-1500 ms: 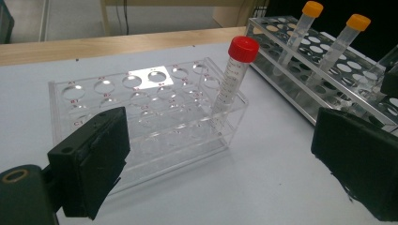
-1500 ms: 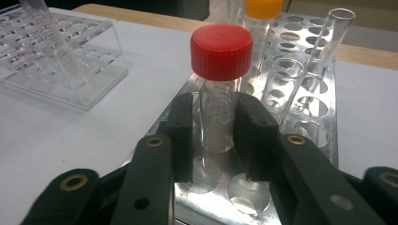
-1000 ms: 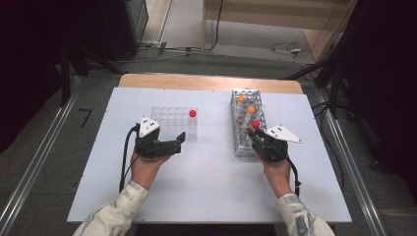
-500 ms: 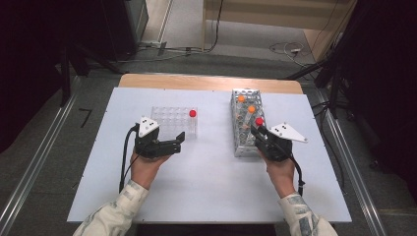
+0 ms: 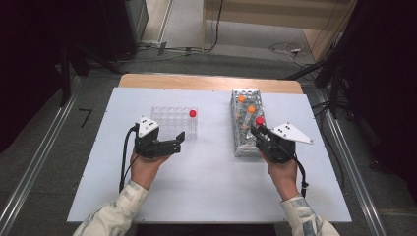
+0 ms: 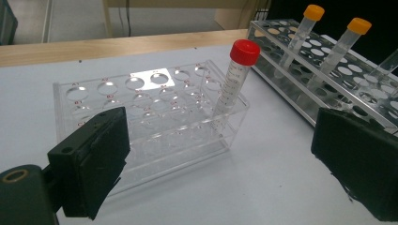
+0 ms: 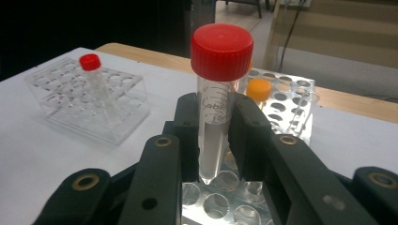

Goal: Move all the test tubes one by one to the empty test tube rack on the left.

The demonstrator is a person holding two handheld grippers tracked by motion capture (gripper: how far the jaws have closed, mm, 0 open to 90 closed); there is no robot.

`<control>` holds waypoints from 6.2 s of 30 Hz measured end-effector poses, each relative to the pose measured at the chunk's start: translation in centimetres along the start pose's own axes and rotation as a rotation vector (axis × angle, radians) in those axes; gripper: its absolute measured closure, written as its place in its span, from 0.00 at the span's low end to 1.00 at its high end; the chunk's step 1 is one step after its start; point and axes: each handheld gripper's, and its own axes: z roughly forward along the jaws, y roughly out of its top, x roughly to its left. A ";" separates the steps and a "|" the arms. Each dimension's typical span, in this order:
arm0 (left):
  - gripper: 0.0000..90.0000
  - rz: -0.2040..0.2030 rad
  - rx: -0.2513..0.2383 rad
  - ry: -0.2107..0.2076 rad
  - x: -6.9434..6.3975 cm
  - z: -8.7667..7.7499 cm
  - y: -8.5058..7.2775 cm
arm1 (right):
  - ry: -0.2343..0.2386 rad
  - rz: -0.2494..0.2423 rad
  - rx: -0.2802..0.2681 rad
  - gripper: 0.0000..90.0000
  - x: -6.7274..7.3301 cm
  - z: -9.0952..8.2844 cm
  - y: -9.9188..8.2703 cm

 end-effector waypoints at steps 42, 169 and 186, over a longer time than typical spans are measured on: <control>0.12 0.037 -0.031 -0.159 -3.8 -1.3 0.6 | 0.268 -0.103 0.158 0.79 8.1 3.8 -2.7; 0.75 0.054 -0.023 -0.028 -0.2 5.0 4.2 | 0.214 -0.022 0.179 0.30 2.4 0.3 -3.5; 0.46 0.023 -0.032 -0.048 -0.4 4.0 4.4 | 0.190 -0.017 0.176 0.31 1.8 0.3 -3.6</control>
